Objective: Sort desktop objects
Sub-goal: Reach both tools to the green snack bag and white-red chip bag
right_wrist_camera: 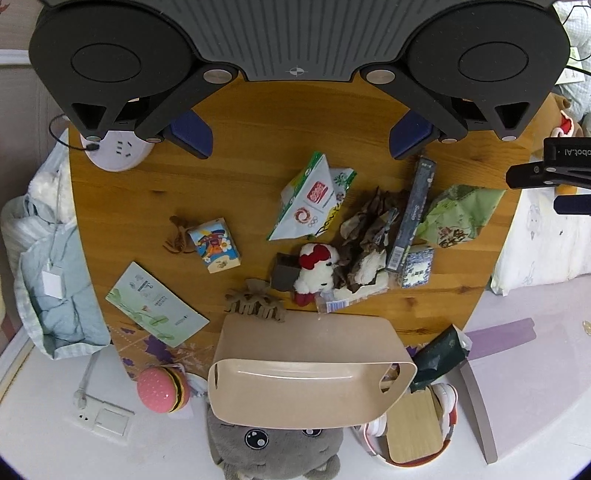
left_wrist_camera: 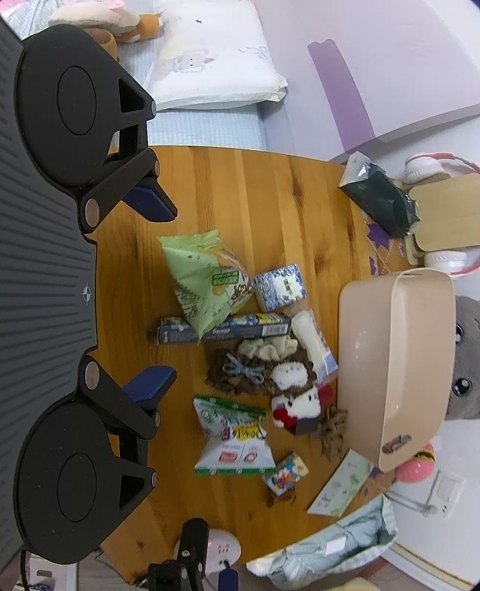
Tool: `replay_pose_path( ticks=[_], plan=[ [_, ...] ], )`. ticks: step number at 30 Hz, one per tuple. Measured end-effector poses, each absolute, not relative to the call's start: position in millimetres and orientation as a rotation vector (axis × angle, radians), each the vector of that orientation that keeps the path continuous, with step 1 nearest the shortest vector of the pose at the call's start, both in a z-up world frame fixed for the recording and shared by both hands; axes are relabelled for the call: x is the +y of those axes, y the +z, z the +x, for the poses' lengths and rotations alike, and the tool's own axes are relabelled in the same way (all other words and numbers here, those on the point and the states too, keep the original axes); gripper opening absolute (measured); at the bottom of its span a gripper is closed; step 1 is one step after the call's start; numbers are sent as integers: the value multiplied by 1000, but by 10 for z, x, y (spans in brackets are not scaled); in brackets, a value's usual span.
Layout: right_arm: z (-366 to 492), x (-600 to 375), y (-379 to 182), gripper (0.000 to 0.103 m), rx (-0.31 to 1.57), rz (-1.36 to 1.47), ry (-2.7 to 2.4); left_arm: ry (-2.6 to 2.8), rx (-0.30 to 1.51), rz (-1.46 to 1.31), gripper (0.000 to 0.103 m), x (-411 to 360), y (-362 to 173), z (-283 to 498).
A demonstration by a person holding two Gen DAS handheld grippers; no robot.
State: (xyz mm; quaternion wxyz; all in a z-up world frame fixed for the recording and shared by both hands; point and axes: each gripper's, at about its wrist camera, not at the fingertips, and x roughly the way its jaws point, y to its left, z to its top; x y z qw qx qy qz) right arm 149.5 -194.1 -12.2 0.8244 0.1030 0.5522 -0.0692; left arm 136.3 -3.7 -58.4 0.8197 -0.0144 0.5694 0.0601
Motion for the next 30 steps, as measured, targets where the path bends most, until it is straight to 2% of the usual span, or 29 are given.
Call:
replay_pose_path(
  ticks=[30],
  plan=[
    [2366, -2234, -1134, 103, 1295, 376, -92, 186, 1324, -186, 85, 317, -1465, 2169]
  ],
)
